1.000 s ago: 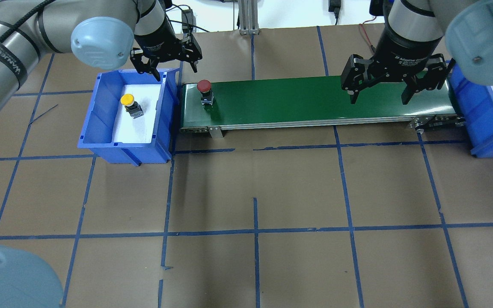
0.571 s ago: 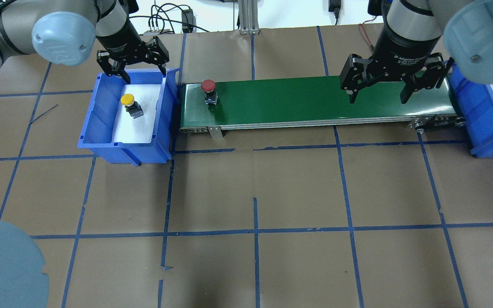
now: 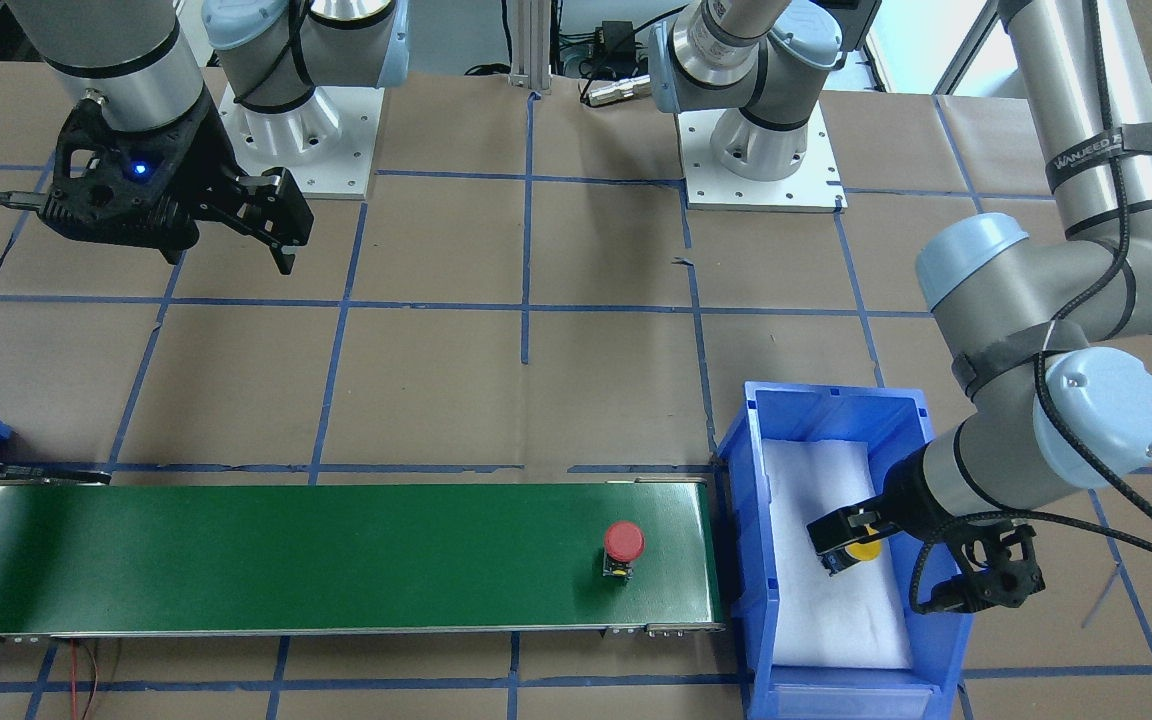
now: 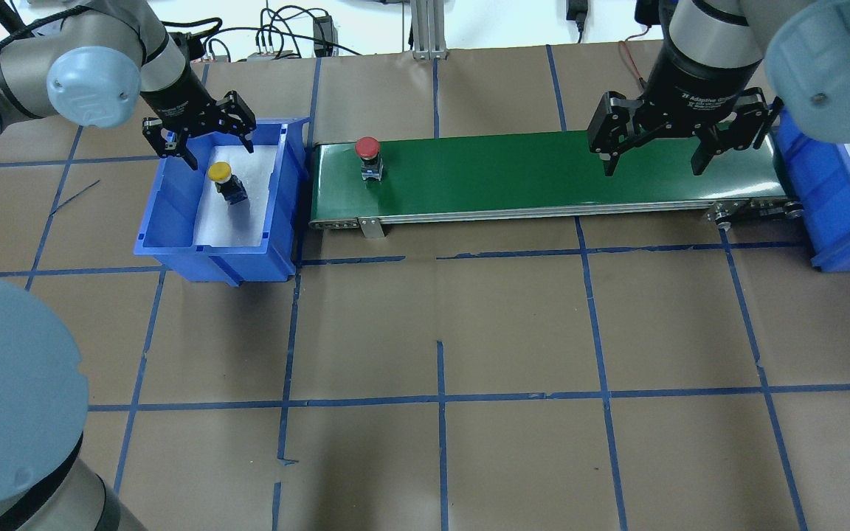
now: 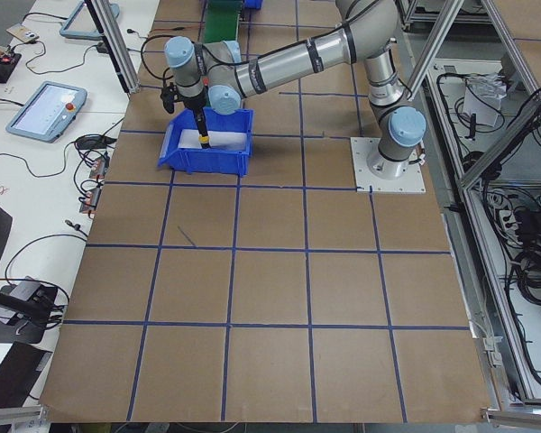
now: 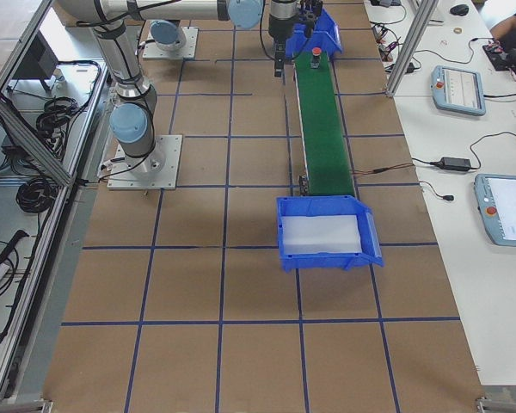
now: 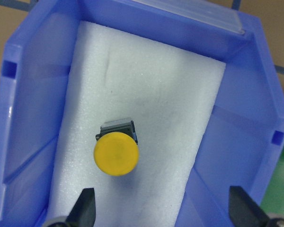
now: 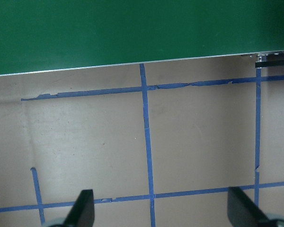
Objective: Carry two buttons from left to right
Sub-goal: 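Lower the left gripper and grasp the yellow button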
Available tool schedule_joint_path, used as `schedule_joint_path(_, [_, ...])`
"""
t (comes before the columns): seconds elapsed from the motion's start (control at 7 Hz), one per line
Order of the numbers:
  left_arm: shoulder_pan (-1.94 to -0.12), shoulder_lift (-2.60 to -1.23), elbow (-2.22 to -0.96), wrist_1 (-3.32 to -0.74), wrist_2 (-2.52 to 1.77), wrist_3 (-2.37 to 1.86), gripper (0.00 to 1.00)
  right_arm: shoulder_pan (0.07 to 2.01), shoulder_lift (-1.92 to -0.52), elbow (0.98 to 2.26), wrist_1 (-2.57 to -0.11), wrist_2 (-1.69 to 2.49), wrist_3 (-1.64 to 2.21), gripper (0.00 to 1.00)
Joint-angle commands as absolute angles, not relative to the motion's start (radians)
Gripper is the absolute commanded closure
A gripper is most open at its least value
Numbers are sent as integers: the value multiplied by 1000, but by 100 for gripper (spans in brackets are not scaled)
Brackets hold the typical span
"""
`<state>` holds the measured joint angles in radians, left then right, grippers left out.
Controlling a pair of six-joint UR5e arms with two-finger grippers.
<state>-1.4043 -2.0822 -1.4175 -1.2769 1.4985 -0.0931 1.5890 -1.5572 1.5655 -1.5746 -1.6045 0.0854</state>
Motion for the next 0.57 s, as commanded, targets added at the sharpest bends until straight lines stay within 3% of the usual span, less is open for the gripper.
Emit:
schedule_joint_path(0.0, [-1399,-2100,-1484,-1212,1515,-97,0,1594,-1569,1563,-1572,-1614,87,0])
schedule_joint_path(0.29, [-1399,-2102,-1491,-1186,1537,-88,3,1595,-1572,1565,-1563,-1617,89,0])
schedule_joint_path(0.43, [-1399,-2105,-1488,-1184,1542,-89,10,1597,-1572,1562,-1565,-1617,87,0])
